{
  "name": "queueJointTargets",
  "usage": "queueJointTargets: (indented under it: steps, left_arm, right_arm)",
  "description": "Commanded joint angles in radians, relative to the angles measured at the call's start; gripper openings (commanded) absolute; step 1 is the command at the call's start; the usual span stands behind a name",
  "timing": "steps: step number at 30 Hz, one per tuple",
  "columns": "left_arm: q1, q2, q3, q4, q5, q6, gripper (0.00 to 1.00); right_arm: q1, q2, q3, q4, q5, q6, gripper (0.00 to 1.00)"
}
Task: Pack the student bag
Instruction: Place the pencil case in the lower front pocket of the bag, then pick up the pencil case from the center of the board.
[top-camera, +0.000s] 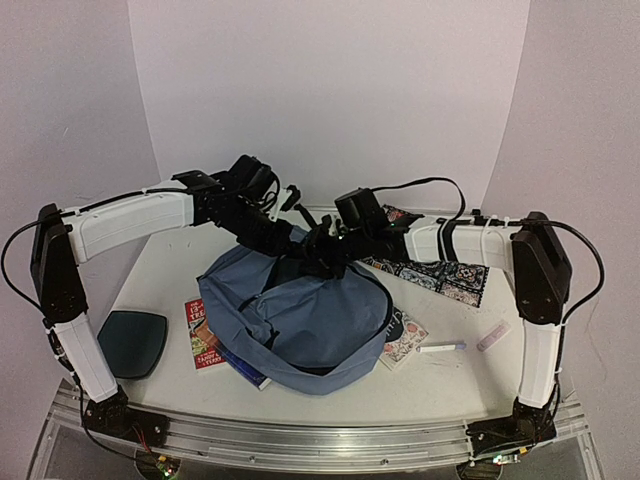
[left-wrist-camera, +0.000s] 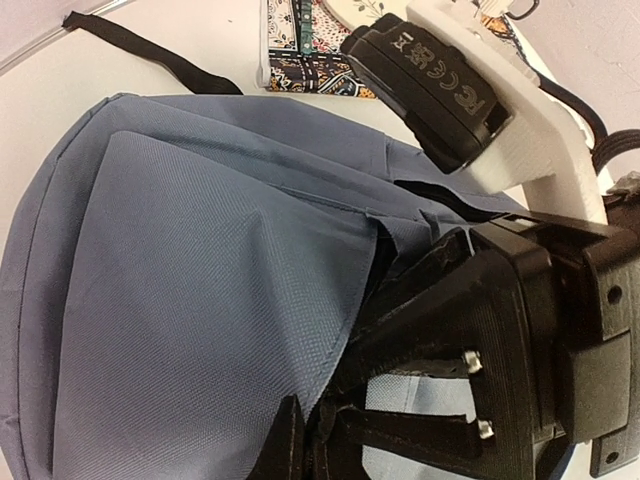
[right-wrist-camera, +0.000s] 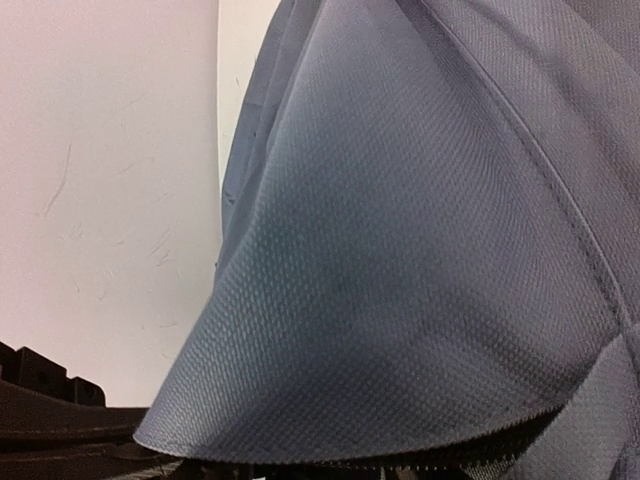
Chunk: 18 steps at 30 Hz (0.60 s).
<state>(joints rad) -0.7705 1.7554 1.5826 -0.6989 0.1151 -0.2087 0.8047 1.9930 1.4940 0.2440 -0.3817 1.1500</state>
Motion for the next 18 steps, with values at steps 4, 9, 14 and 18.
queueJointTargets:
  steps: [4,9,14,18]
  left_arm:
    - [0.016,-0.024,0.049,0.030,-0.037,0.013,0.00]
    - [0.022,-0.020,0.045,0.030,-0.050,0.015,0.00]
    - [0.022,-0.022,0.037,0.030,-0.049,0.015,0.00]
    - [0.022,-0.034,0.025,0.031,-0.051,0.018,0.00]
  right_arm:
    - [-0.001,-0.160,0.024,-0.241,-0.018,-0.233,0.52]
    - [-0.008,-0.251,0.031,-0.495,0.020,-0.398,0.62]
    - [-0.033,-0.301,0.048,-0.790,0.088,-0.586,0.73]
    - [-0.040,-0.344,0.034,-1.005,0.242,-0.709,0.81]
